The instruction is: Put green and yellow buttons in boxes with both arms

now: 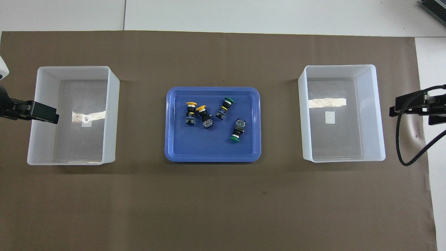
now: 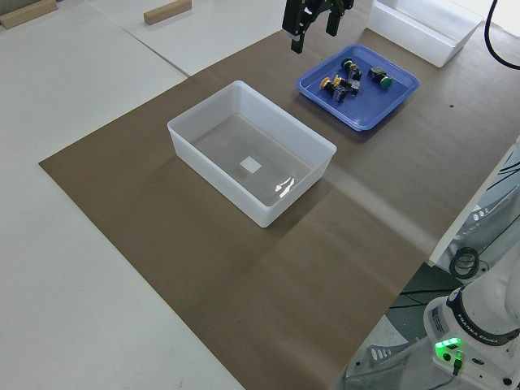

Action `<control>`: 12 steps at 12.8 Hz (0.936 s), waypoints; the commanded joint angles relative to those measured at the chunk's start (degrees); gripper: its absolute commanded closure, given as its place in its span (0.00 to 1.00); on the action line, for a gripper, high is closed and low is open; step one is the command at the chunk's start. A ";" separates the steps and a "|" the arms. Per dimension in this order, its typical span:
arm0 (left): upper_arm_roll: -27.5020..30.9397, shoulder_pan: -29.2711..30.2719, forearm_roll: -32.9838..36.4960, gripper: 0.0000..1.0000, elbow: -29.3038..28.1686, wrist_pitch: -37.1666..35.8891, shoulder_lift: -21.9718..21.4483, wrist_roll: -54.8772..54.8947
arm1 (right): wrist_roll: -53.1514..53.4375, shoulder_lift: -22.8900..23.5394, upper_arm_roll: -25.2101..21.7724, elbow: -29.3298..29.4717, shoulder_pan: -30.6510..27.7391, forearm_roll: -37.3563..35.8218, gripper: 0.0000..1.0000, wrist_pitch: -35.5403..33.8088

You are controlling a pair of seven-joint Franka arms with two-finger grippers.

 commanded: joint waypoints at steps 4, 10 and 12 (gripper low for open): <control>-0.21 0.07 1.14 0.00 -2.17 0.53 -1.91 0.24 | -0.49 -0.47 1.24 -0.52 1.16 -3.80 0.00 1.29; -0.30 -0.11 1.14 0.00 -2.25 1.50 -1.82 0.07 | -0.40 -0.64 1.24 -0.69 1.43 -3.88 0.00 1.38; -0.47 -0.89 1.14 0.00 -4.26 4.03 -2.26 -0.02 | -0.40 -0.64 1.24 -0.69 1.69 -3.97 0.00 1.11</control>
